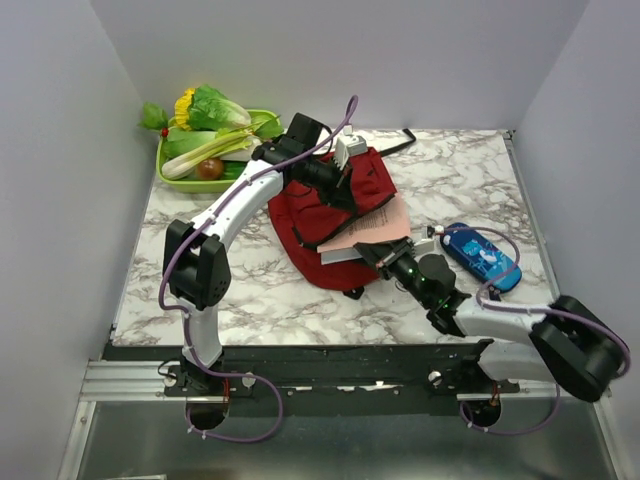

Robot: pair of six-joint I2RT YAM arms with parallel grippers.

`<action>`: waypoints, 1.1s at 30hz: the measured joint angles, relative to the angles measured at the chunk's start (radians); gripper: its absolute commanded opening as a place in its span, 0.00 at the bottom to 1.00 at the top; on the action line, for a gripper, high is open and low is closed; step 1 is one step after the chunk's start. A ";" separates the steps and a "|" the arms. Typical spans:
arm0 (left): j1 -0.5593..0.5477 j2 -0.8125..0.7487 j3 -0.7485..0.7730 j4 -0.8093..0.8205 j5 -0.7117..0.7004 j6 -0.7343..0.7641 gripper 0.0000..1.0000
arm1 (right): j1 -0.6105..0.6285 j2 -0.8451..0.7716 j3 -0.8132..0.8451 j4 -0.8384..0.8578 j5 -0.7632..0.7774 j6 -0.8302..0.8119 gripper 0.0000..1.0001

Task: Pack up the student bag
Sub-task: Place the book in the student bag.

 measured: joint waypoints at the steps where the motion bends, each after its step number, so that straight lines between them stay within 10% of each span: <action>1: 0.000 0.000 0.004 0.003 0.001 -0.011 0.00 | -0.003 0.059 0.017 0.052 -0.005 0.002 0.01; 12: 0.001 -0.015 0.034 0.018 0.006 -0.051 0.00 | -0.038 0.431 0.280 0.267 -0.089 0.011 0.01; 16: 0.006 -0.015 0.032 0.029 -0.002 -0.050 0.00 | -0.037 0.519 0.369 0.253 -0.129 0.007 0.43; 21: 0.009 -0.016 0.028 0.036 0.002 -0.052 0.00 | -0.035 0.479 0.371 0.159 -0.188 0.000 0.66; 30: 0.008 -0.030 0.024 0.040 0.048 -0.062 0.00 | -0.051 0.053 0.307 -0.246 -0.214 -0.164 0.25; 33: 0.007 -0.030 0.024 0.040 0.053 -0.063 0.00 | -0.061 -0.069 0.307 -0.375 -0.171 -0.215 0.25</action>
